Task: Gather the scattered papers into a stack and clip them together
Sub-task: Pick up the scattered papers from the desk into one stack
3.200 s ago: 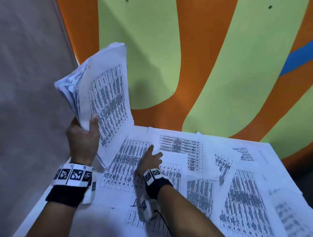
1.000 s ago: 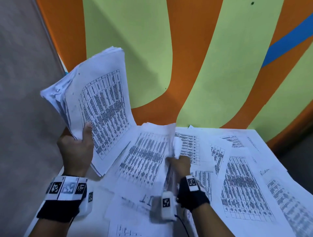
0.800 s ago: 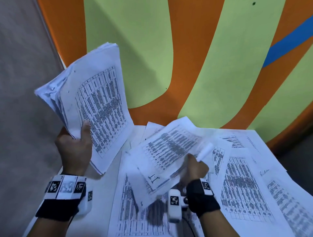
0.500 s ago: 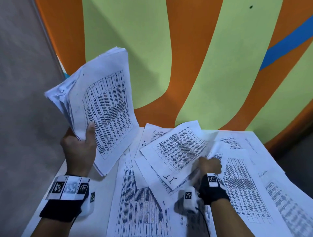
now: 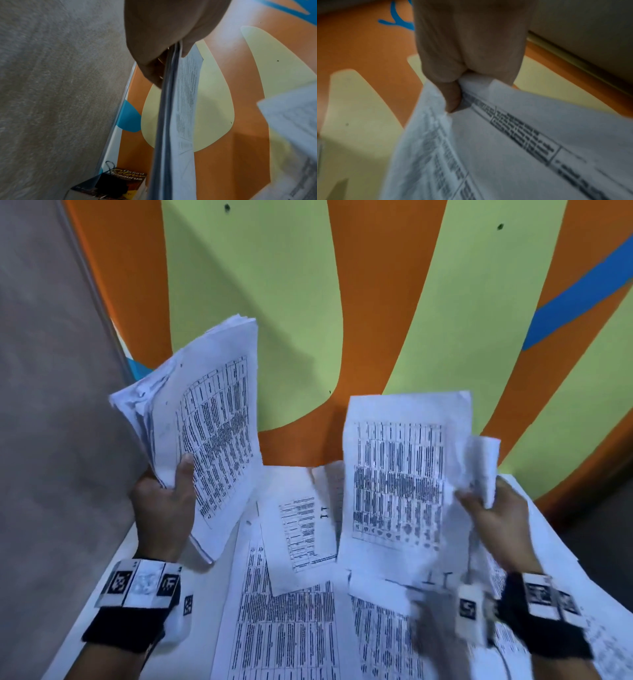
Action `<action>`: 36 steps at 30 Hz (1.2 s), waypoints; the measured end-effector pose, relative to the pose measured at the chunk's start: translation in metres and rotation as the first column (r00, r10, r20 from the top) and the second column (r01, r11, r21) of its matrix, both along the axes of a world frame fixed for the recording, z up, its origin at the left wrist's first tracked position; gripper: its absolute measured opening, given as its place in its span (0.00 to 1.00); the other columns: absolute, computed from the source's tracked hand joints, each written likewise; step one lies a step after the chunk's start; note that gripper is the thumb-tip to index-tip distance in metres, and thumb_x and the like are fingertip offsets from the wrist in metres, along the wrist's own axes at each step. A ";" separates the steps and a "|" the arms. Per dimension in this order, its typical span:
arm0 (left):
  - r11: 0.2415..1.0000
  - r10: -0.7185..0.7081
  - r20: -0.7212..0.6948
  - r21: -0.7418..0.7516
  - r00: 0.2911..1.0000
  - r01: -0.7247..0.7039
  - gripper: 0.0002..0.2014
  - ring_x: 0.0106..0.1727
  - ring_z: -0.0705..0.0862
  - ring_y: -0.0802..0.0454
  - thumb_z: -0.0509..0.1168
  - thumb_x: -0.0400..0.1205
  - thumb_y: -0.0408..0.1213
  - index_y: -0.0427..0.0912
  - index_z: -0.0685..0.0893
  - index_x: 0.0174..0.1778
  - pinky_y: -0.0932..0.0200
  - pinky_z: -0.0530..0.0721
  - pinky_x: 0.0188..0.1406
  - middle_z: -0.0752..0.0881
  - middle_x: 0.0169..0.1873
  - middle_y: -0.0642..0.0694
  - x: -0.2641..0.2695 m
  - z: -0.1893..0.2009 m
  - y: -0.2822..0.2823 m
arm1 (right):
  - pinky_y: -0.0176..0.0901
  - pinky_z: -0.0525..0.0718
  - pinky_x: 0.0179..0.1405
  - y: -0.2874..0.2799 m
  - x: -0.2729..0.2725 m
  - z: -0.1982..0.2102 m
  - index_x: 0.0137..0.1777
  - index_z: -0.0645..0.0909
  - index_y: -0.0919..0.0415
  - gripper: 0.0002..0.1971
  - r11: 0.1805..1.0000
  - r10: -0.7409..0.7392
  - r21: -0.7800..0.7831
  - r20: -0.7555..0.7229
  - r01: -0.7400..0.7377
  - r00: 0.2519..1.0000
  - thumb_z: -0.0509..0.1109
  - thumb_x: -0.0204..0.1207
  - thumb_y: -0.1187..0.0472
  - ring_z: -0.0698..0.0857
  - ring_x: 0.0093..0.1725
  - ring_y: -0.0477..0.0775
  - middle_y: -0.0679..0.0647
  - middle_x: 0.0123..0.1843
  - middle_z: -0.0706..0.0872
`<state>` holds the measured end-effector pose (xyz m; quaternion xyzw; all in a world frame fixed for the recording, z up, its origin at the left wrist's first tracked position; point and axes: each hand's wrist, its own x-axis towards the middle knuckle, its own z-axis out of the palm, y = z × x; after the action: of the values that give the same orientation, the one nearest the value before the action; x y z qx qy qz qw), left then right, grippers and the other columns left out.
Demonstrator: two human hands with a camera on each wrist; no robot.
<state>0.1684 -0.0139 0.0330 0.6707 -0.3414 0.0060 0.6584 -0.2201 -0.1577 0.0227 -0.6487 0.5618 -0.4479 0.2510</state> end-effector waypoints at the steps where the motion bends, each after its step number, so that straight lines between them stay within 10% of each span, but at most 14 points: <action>1: 1.000 -0.004 -0.004 0.012 1.000 0.005 0.15 0.48 0.83 0.57 0.66 0.83 0.39 0.31 0.85 0.58 0.67 0.77 0.49 0.85 0.52 0.42 -0.001 0.003 -0.003 | 0.28 0.79 0.29 0.000 -0.010 0.019 0.43 0.83 0.61 0.04 0.997 0.071 0.001 0.054 -0.072 0.996 0.76 0.73 0.67 0.82 0.31 0.45 0.54 0.35 0.89; 7: 0.978 -0.168 0.003 0.127 0.986 0.166 0.21 0.33 0.76 0.54 0.68 0.80 0.50 0.31 0.83 0.38 0.54 0.75 0.32 0.82 0.33 0.42 -0.013 0.019 -0.035 | 0.48 0.88 0.38 -0.021 -0.078 0.090 0.44 0.85 0.57 0.09 0.956 0.291 -0.022 0.231 -0.294 0.929 0.73 0.71 0.72 0.87 0.35 0.55 0.53 0.37 0.91; 11: 0.898 -0.370 -0.021 0.249 0.929 0.363 0.20 0.30 0.74 0.52 0.68 0.81 0.44 0.30 0.81 0.32 0.62 0.71 0.26 0.78 0.28 0.42 -0.040 0.029 -0.056 | 0.33 0.88 0.34 -0.047 -0.095 0.111 0.50 0.87 0.46 0.18 0.968 0.243 -0.028 0.334 -0.249 0.911 0.65 0.78 0.71 0.90 0.38 0.38 0.44 0.43 0.92; 15: 0.732 -0.596 -0.188 0.272 0.781 0.625 0.08 0.29 0.83 0.69 0.67 0.82 0.40 0.46 0.79 0.37 0.63 0.78 0.35 0.86 0.23 0.62 -0.081 0.030 -0.069 | 0.47 0.86 0.37 -0.047 -0.078 0.120 0.46 0.83 0.65 0.06 0.922 0.377 -0.026 0.282 -0.386 0.882 0.72 0.69 0.68 0.86 0.38 0.60 0.60 0.40 0.89; 20: 0.464 -0.627 -0.564 0.284 0.537 0.839 0.40 0.68 0.82 0.49 0.71 0.67 0.69 0.43 0.80 0.67 0.45 0.77 0.70 0.87 0.62 0.48 -0.099 -0.021 -0.075 | 0.31 0.72 0.17 -0.060 -0.045 0.087 0.37 0.78 0.56 0.10 0.896 0.412 0.132 0.116 -0.425 0.904 0.71 0.75 0.71 0.74 0.17 0.44 0.48 0.20 0.79; 25: 0.382 -0.605 -0.686 0.195 0.404 0.903 0.13 0.48 0.90 0.61 0.62 0.80 0.57 0.58 0.81 0.56 0.60 0.88 0.48 0.91 0.47 0.61 -0.118 -0.043 -0.061 | 0.44 0.75 0.38 -0.073 -0.028 0.045 0.52 0.82 0.69 0.07 0.918 0.376 0.199 -0.170 -0.342 0.911 0.71 0.76 0.68 0.79 0.38 0.52 0.66 0.41 0.86; 27: 0.357 -0.586 -0.746 0.112 0.316 0.927 0.16 0.54 0.89 0.55 0.61 0.81 0.53 0.54 0.81 0.62 0.56 0.89 0.50 0.91 0.53 0.55 -0.122 -0.050 -0.053 | 0.44 0.77 0.38 -0.074 -0.020 0.032 0.51 0.82 0.70 0.06 0.935 0.335 0.199 -0.238 -0.292 0.912 0.71 0.75 0.70 0.80 0.41 0.54 0.66 0.44 0.87; 31: 0.365 -0.635 -0.720 0.040 0.280 0.930 0.32 0.73 0.78 0.43 0.79 0.70 0.48 0.51 0.79 0.70 0.31 0.69 0.75 0.81 0.71 0.45 -0.123 -0.082 -0.048 | 0.44 0.79 0.39 -0.071 -0.002 0.003 0.52 0.82 0.68 0.07 0.926 0.344 0.240 -0.222 -0.291 0.912 0.71 0.75 0.69 0.82 0.41 0.55 0.59 0.43 0.86; 36: 0.432 -0.639 -0.682 0.064 0.355 0.900 0.46 0.73 0.78 0.50 0.83 0.57 0.57 0.50 0.76 0.72 0.37 0.69 0.77 0.82 0.70 0.50 -0.121 -0.101 -0.042 | 0.48 0.79 0.33 -0.075 -0.005 -0.008 0.48 0.81 0.69 0.04 0.979 0.119 0.175 -0.083 -0.103 0.989 0.70 0.75 0.71 0.79 0.36 0.57 0.63 0.38 0.83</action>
<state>0.0471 -0.0555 -0.0682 0.5134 -0.4030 -0.5880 0.4777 -0.2256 -0.2329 0.0146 -0.6754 0.5720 -0.3527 0.3038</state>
